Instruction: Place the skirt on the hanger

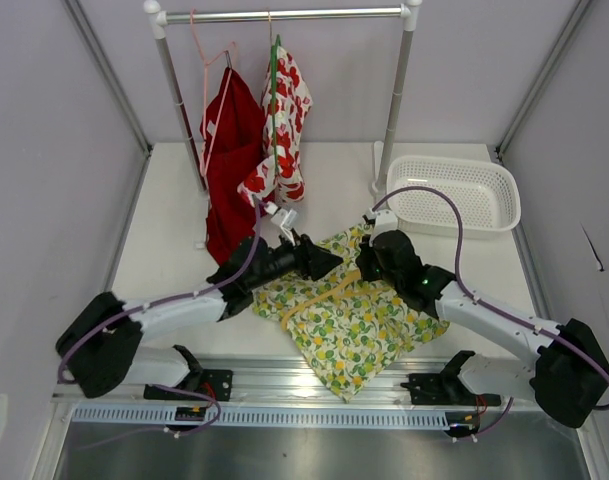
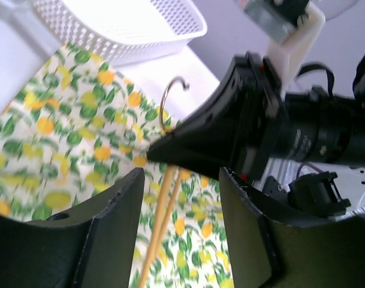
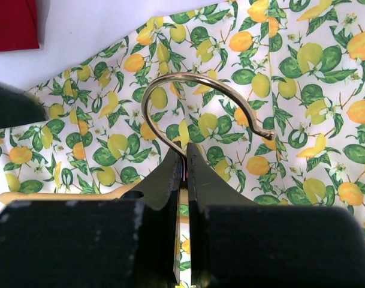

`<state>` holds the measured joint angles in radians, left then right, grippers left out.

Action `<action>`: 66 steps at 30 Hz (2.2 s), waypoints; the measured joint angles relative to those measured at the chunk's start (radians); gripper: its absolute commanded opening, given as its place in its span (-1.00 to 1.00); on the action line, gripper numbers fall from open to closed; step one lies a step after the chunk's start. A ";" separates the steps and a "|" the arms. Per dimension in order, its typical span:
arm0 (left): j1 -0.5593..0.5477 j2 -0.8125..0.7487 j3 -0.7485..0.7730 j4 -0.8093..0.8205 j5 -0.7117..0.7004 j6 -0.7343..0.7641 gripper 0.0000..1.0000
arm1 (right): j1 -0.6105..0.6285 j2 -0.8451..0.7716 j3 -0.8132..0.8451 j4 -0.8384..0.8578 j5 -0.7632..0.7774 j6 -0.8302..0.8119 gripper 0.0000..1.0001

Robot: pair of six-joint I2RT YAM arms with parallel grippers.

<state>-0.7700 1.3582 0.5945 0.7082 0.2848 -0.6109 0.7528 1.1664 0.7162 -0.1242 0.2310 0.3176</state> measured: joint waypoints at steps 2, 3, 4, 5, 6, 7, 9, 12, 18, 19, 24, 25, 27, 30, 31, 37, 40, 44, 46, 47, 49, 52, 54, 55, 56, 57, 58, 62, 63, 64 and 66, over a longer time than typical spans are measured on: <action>-0.027 -0.102 -0.032 -0.109 -0.072 -0.001 0.24 | 0.000 -0.006 -0.005 0.006 -0.001 -0.002 -1.00; -0.045 -0.160 -0.044 -0.182 -0.122 -0.006 0.26 | 0.000 -0.011 -0.009 0.010 -0.002 -0.003 -1.00; -0.067 -0.218 -0.053 -0.256 -0.179 -0.016 0.28 | 0.000 -0.017 -0.012 0.010 -0.002 -0.005 -1.00; -0.090 -0.271 -0.057 -0.334 -0.236 -0.028 0.31 | 0.000 -0.021 -0.014 0.011 -0.002 -0.005 -1.00; -0.113 -0.325 -0.058 -0.419 -0.298 -0.046 0.35 | -0.001 -0.026 -0.014 0.011 -0.002 -0.006 -1.00; -0.132 -0.366 -0.058 -0.481 -0.349 -0.067 0.36 | -0.002 -0.029 -0.014 0.011 -0.003 -0.006 -1.00; -0.174 -0.449 -0.058 -0.632 -0.459 -0.132 0.40 | -0.003 -0.034 -0.014 0.014 -0.003 -0.008 -1.00; -0.225 -0.519 -0.056 -0.861 -0.612 -0.269 0.46 | -0.007 -0.034 -0.014 0.020 -0.004 -0.008 -1.00; -0.283 -0.544 -0.061 -1.191 -0.761 -0.541 0.65 | -0.011 -0.035 -0.015 0.027 -0.005 -0.009 -1.00; -0.284 -0.550 -0.064 -1.222 -0.774 -0.577 0.68 | -0.011 -0.036 -0.016 0.028 -0.005 -0.008 -1.00; -0.285 -0.631 -0.098 -1.316 -0.804 -0.685 0.82 | -0.012 -0.048 -0.026 0.033 -0.012 -0.009 -1.00; -0.285 -0.642 -0.104 -1.321 -0.803 -0.702 0.83 | -0.012 -0.052 -0.029 0.033 -0.013 -0.008 -1.00; -0.285 -0.656 -0.126 -1.327 -0.802 -0.742 0.83 | -0.012 -0.059 -0.034 0.033 -0.014 -0.008 -1.00; -0.286 -0.666 -0.175 -1.320 -0.797 -0.801 0.83 | -0.012 -0.069 -0.044 0.040 -0.015 -0.008 -1.00; -0.286 -0.668 -0.194 -1.315 -0.798 -0.817 0.82 | -0.012 -0.073 -0.048 0.042 -0.016 -0.008 -1.00; -0.285 -0.647 -0.235 -1.304 -0.797 -0.932 0.73 | -0.012 -0.082 -0.054 0.042 -0.017 -0.008 -1.00; -0.283 -0.648 -0.251 -1.270 -0.804 -0.980 0.73 | -0.012 -0.085 -0.054 0.042 -0.020 -0.008 -1.00; -0.249 -0.621 -0.268 -1.218 -0.806 -1.001 0.65 | -0.012 -0.088 -0.063 0.048 -0.023 -0.008 -1.00; -0.226 -0.586 -0.269 -1.184 -0.805 -1.004 0.51 | -0.012 -0.089 -0.065 0.048 -0.026 -0.008 -1.00; -0.217 -0.570 -0.272 -1.164 -0.803 -1.004 0.47 | -0.012 -0.089 -0.065 0.048 -0.028 -0.008 -1.00; -0.195 -0.547 -0.286 -1.124 -0.796 -1.002 0.41 | -0.012 -0.089 -0.065 0.048 -0.031 -0.008 -1.00; -0.156 -0.514 -0.303 -1.067 -0.780 -0.983 0.21 | -0.012 -0.091 -0.065 0.048 -0.034 -0.008 -1.00; -0.128 -0.484 -0.308 -1.026 -0.765 -0.963 -0.07 | -0.012 -0.094 -0.066 0.048 -0.035 -0.008 -1.00; -0.119 -0.474 -0.308 -1.012 -0.760 -0.954 -0.16 | -0.012 -0.095 -0.066 0.048 -0.035 -0.008 -1.00; -0.105 -0.459 -0.308 -0.990 -0.751 -0.940 -0.26 | -0.012 -0.098 -0.067 0.048 -0.037 -0.008 -1.00; -0.092 -0.446 -0.308 -0.969 -0.743 -0.925 -0.44 | -0.012 -0.101 -0.069 0.049 -0.038 -0.008 -1.00; -0.077 -0.438 -0.308 -0.949 -0.733 -0.912 -0.53 | -0.012 -0.104 -0.072 0.050 -0.039 -0.008 -1.00; 0.013 -0.414 -0.308 -0.875 -0.681 -0.836 -0.99 | -0.012 -0.117 -0.082 0.055 -0.052 -0.008 -1.00; 0.039 -0.409 -0.307 -0.863 -0.665 -0.815 -1.00 | -0.012 -0.122 -0.083 0.055 -0.057 -0.008 -1.00; 0.064 -0.403 -0.306 -0.851 -0.652 -0.792 -1.00 | -0.012 -0.127 -0.086 0.058 -0.061 -0.008 -1.00; 0.108 -0.392 -0.302 -0.835 -0.621 -0.743 -1.00 | -0.010 -0.140 -0.094 0.067 -0.069 -0.008 -1.00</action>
<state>-0.6617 0.9665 0.2928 -0.1265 -0.3359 -1.3540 0.7425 1.0267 0.6220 -0.0570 0.1619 0.3092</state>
